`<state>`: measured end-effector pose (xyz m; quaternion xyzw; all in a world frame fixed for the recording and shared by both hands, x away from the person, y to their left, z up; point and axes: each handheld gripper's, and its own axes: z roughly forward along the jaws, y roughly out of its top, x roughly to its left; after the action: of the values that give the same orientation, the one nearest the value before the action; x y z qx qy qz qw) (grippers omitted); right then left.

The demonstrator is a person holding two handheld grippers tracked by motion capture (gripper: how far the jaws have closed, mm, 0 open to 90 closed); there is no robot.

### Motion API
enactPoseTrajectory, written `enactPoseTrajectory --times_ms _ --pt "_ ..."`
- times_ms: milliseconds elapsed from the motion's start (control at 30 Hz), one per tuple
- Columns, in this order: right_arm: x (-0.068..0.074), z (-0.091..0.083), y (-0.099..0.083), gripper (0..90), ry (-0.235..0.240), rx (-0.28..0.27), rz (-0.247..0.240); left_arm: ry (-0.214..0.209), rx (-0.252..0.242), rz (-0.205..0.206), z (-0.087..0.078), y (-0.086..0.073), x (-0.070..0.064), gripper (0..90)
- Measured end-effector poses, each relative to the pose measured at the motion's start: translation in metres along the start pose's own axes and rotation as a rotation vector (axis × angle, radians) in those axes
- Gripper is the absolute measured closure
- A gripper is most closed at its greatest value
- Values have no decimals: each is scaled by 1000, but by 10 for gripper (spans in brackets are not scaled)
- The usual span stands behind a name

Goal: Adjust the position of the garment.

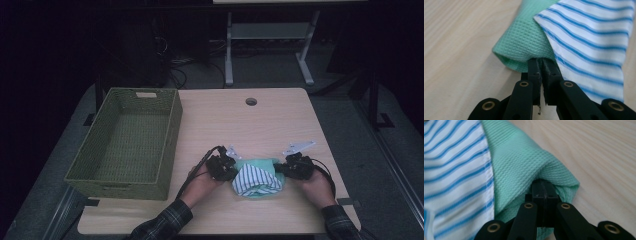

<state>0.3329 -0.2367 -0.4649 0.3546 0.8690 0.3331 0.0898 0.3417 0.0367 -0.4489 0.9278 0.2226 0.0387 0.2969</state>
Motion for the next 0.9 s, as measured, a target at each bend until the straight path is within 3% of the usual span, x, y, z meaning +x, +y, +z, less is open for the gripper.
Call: enactPoseTrajectory --times_ms 133,267,367,500,600,633,667,767,900 --pt "5 -5 -2 898 2 1 -9 15 -4 -16 -2 1 8 851" --pt "6 -14 0 898 -8 -32 -8 28 -39 -34 -13 4 15 851" --pt "5 -25 4 898 -26 -63 -10 17 -83 -39 -28 7 12 852" --pt "-5 -28 14 899 -30 -100 -5 -36 -134 -24 -37 12 -2 860" --pt "-11 -17 20 899 -21 -102 -1 -85 -154 -9 -33 18 -19 861" --pt "-11 -14 22 899 -18 -95 1 -85 -154 -9 -33 18 -19 861" --pt "-12 -10 23 898 -17 -93 2 -102 -145 16 -25 22 -30 861" --pt "-13 -3 27 899 -16 -85 -1 -125 -104 53 -11 24 -42 861" --pt "-16 3 28 899 -3 -77 5 -139 -62 61 7 21 -53 866"
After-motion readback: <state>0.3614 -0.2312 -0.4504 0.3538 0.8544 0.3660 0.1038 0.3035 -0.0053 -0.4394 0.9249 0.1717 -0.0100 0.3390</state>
